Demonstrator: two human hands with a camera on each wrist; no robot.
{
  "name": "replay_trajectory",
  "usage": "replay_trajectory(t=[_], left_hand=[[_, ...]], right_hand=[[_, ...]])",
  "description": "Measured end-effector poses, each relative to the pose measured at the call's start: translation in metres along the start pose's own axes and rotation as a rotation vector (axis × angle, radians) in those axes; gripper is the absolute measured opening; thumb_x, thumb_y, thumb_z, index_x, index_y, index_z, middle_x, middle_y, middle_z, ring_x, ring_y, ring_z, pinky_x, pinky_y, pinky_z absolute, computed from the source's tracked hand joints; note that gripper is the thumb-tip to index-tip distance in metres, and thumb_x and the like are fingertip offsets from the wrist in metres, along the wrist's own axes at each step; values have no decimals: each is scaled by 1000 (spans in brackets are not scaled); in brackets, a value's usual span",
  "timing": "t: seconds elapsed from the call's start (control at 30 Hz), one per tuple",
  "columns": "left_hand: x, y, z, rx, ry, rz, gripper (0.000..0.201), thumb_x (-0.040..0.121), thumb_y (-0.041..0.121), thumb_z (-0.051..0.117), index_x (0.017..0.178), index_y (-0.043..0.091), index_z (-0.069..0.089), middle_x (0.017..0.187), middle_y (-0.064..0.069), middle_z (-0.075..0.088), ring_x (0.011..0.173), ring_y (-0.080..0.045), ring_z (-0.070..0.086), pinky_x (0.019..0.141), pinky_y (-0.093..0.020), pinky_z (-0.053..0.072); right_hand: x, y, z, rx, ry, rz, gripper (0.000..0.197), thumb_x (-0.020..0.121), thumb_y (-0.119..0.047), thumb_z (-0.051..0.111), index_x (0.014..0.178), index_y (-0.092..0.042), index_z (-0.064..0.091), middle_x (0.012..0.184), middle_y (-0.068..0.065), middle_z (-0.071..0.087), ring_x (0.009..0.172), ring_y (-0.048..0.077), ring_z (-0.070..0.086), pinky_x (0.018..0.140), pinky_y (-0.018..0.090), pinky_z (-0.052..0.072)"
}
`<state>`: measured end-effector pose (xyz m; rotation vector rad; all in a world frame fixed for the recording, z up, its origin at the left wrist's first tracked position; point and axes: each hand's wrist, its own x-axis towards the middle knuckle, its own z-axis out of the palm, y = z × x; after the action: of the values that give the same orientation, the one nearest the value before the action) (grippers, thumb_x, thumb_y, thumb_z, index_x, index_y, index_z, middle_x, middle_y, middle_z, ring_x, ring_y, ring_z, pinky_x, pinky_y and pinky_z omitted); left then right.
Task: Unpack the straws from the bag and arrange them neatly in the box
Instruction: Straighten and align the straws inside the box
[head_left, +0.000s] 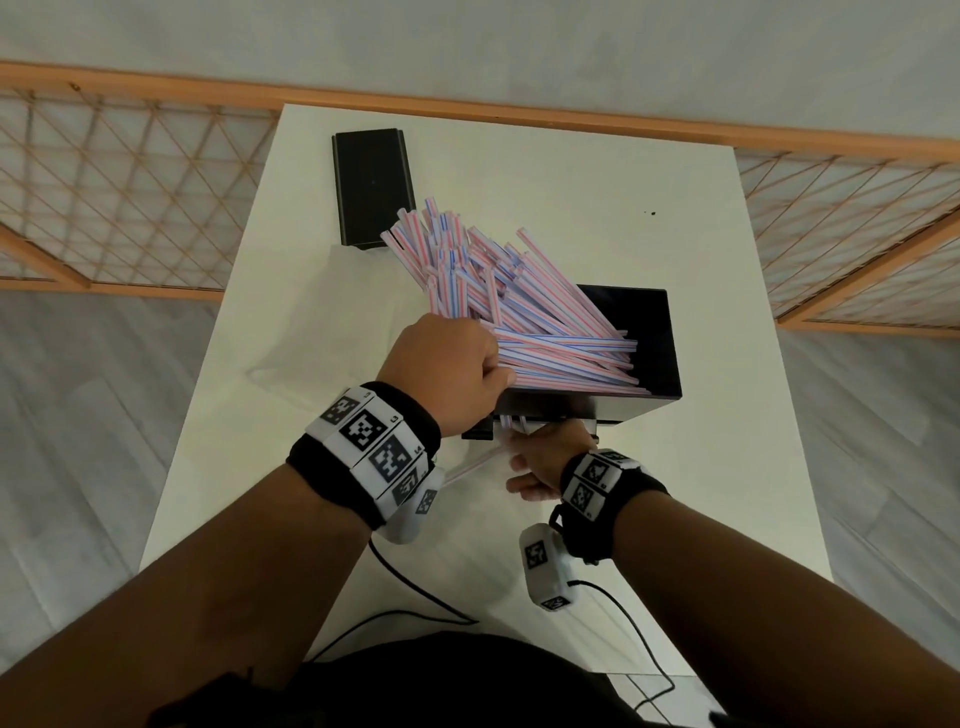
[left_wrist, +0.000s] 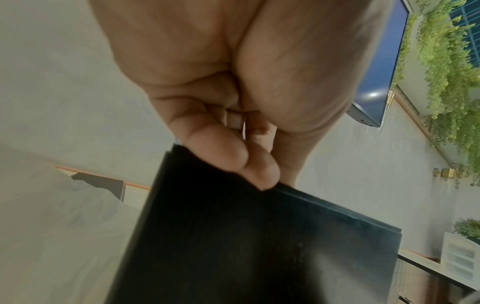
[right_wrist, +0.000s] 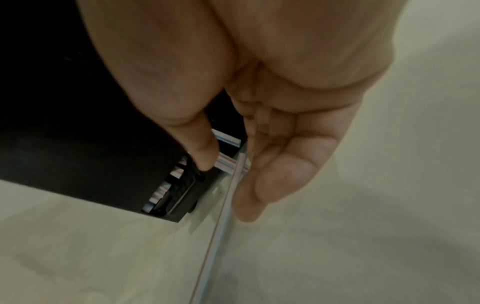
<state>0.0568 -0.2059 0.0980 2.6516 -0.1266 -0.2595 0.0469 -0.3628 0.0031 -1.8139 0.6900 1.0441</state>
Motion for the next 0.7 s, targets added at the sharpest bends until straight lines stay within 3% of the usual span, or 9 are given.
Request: replay_trajectory(t=[0.1, 0.2, 0.3, 0.37, 0.43, 0.53, 0.7], left_hand=[[0, -1, 1, 4, 4, 5, 38, 95, 39, 67, 71, 9, 68, 54, 6, 47, 50, -10, 43, 51, -22, 27], [0, -2, 1, 9, 9, 17, 38, 95, 39, 66, 69, 11, 65, 54, 8, 46, 50, -8, 42, 52, -22, 27], [0, -4, 2, 6, 17, 24, 38, 95, 38, 66, 66, 14, 62, 53, 8, 43, 49, -8, 40, 52, -23, 27], [1, -5, 2, -4, 19, 30, 39, 95, 37, 67, 65, 13, 62, 52, 8, 42, 49, -8, 40, 52, -24, 27], [2, -5, 2, -8, 12, 38, 39, 95, 36, 67, 66, 10, 64, 52, 7, 42, 48, -8, 39, 51, -22, 26], [1, -4, 2, -4, 10, 49, 38, 95, 36, 66, 69, 8, 67, 53, 7, 42, 49, -7, 38, 51, -23, 26], [-2, -6, 4, -30, 40, 65, 38, 95, 34, 66, 69, 6, 67, 57, 0, 51, 52, -16, 46, 54, -27, 32]], right_hand=[[4, 1, 3, -63, 77, 10, 33, 93, -32, 66, 100, 1, 64, 76, 8, 72, 53, 18, 71, 57, 34, 62], [2, 6, 0, -314, 157, -67, 24, 89, -24, 59, 96, -2, 65, 68, 11, 74, 60, 21, 74, 64, 40, 63], [-3, 9, 1, -920, 118, -428, 21, 85, -30, 57, 97, -16, 65, 95, 7, 73, 93, 26, 69, 81, 33, 57], [-7, 8, 9, -1106, 10, -601, 24, 90, -35, 56, 113, -30, 62, 113, 2, 67, 108, 25, 62, 89, 33, 51], [-3, 3, 22, -1252, -88, -693, 33, 95, -32, 51, 126, -34, 58, 127, 0, 63, 117, 25, 58, 94, 35, 47], [4, -2, 43, -1478, -123, -718, 31, 99, -26, 47, 127, -27, 60, 127, 3, 63, 115, 29, 60, 92, 39, 50], [-2, -5, 50, -1653, -119, -712, 26, 100, -15, 44, 114, -13, 66, 116, 9, 66, 107, 31, 64, 85, 39, 51]])
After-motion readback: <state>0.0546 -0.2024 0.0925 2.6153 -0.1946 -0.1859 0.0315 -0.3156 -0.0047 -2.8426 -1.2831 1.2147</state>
